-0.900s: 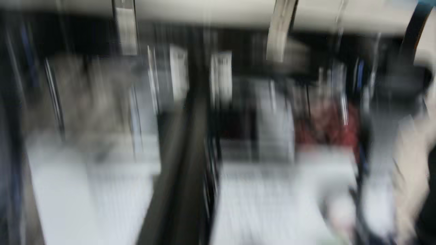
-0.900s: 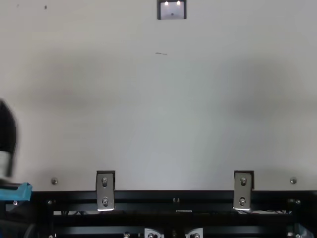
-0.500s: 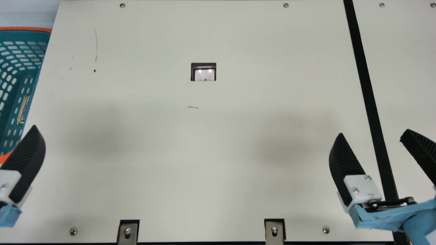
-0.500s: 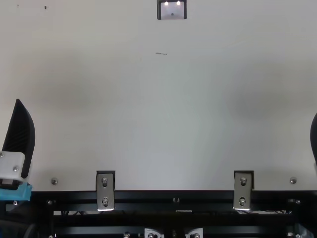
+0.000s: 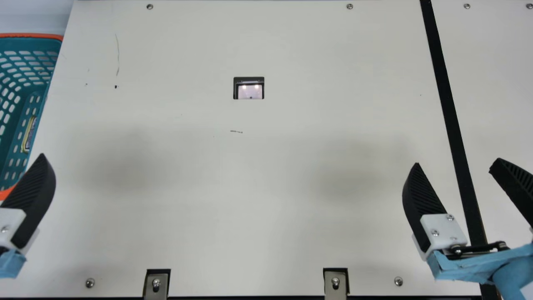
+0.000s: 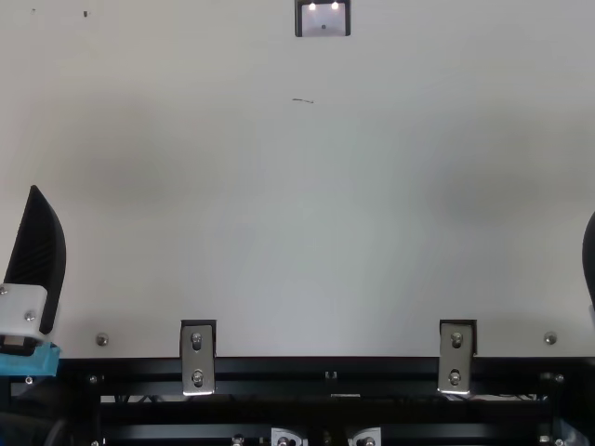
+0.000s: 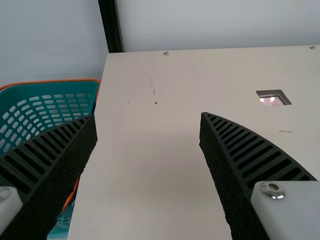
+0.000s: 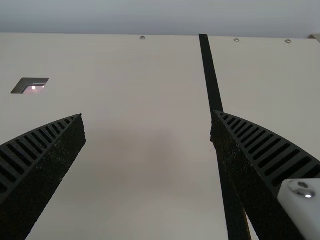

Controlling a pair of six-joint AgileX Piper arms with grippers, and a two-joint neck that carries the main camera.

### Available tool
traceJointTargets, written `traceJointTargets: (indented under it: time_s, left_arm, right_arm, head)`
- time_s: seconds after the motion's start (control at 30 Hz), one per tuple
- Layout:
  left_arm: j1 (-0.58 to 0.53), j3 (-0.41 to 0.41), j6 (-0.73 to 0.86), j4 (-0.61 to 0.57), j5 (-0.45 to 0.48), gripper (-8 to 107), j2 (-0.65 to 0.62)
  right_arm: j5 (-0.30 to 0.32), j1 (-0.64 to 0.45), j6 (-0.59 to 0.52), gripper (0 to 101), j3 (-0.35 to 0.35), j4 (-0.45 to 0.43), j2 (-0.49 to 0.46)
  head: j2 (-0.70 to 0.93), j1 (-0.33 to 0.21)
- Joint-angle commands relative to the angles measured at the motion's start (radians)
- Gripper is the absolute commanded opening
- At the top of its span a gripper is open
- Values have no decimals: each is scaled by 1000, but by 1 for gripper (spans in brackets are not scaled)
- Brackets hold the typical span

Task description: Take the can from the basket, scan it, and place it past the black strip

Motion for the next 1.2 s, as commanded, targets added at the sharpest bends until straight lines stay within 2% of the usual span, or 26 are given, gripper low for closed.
traceJointTargets:
  time_s: [0.0, 1.17]
  left_arm:
    - [0, 0, 0, 0, 0, 90, 0]
    - [0, 0, 0, 0, 0, 90, 0]
  right_arm:
    - [0, 0, 0, 101, 0, 0, 0]
    - [0, 0, 0, 101, 0, 0, 0]
  head:
    - [-2, -9]
    - [-2, -9]
